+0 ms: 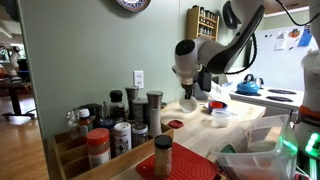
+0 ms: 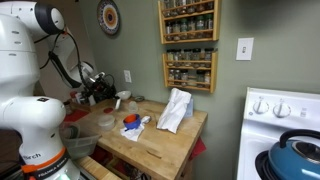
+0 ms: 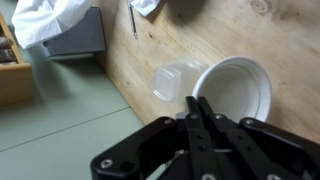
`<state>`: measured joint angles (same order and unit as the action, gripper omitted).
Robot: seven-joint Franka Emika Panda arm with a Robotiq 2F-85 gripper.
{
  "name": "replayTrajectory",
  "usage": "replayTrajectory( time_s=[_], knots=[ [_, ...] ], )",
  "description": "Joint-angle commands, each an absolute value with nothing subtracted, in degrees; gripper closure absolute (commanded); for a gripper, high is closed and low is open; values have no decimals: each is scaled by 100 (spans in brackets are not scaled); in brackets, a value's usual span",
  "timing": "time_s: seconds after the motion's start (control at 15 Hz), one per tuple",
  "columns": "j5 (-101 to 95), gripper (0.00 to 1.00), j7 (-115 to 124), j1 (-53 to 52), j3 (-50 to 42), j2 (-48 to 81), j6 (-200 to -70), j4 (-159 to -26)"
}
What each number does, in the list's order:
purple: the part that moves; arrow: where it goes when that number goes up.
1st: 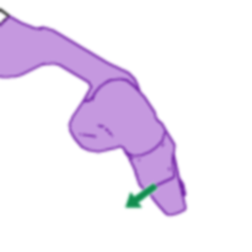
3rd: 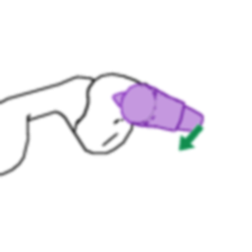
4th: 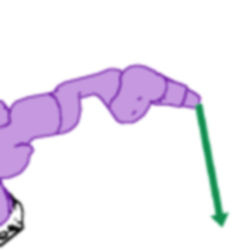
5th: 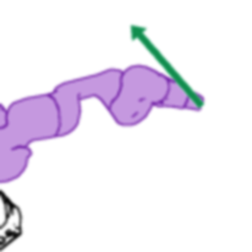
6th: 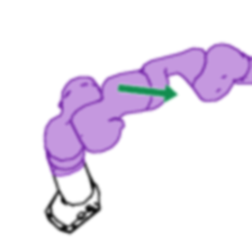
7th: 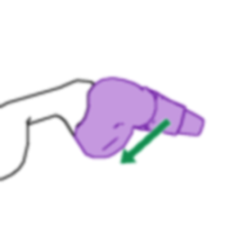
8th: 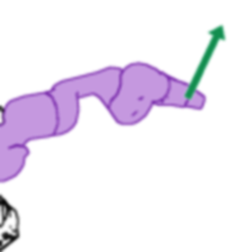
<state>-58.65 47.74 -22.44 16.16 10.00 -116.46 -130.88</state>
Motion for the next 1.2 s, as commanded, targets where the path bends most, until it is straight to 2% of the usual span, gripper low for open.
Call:
replayTrajectory(
  time_s=[0.0, 0.6, 0.67, 0.87, 0.93, 1.13],
  knots=[
    [-5862, 99, 4767, -2183, 1679, 1000, -11629, -13075],
    [-9366, 99, 4899, -2245, 1675, 1699, -11985, -12631],
    [-8776, 95, 4841, -2196, 1796, 1542, -11879, -12729],
    [-9201, 95, 4839, -2160, 1790, 1649, -11876, -12651],
    [-9408, 99, 4823, -2190, 1766, 1679, -11800, -12666],
    [-10896, 99, 5071, -2098, 1596, 1886, -11923, -12671]
  ],
)
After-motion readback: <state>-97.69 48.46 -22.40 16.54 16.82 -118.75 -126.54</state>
